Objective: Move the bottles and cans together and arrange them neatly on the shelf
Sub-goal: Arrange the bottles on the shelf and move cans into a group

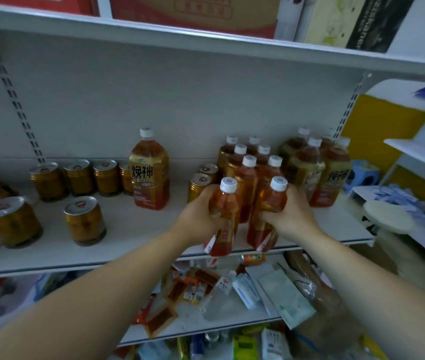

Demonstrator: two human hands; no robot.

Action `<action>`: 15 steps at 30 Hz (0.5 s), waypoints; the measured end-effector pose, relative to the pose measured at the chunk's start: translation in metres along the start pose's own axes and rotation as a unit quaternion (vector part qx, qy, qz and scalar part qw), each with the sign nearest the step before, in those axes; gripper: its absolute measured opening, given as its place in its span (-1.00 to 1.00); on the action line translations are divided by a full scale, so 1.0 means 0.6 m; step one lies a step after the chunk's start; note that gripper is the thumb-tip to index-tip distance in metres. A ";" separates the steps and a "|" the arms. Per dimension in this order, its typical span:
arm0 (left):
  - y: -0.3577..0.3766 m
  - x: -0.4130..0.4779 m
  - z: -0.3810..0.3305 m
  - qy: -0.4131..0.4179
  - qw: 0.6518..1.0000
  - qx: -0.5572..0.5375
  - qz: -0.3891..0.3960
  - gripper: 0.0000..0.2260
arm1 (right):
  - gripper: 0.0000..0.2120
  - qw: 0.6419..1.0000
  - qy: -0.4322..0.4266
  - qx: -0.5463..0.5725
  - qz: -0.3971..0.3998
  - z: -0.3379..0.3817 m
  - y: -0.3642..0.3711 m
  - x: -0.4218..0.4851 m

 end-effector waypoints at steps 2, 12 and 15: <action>0.040 0.009 -0.022 0.013 1.000 0.000 -0.004 -0.33 | -0.33 1.000 -0.011 -0.002 0.006 -0.021 -0.020 0.006; 0.114 0.039 -0.037 -0.029 0.993 0.070 -0.087 -0.12 | -0.31 0.986 -0.090 0.104 0.090 -0.067 -0.040 0.043; 0.120 0.054 -0.045 -0.031 0.994 0.068 -0.085 -0.12 | -0.29 0.981 -0.108 0.105 0.123 -0.075 -0.037 0.052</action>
Point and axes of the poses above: each hand's wrist, its own x-axis towards the middle knuckle, its own y-axis out of the palm, z = x × y, the point moved 6 cm from there along x, towards the middle knuckle, and after that the axes turned 8 degrees about -y, right-handed, at the moved point
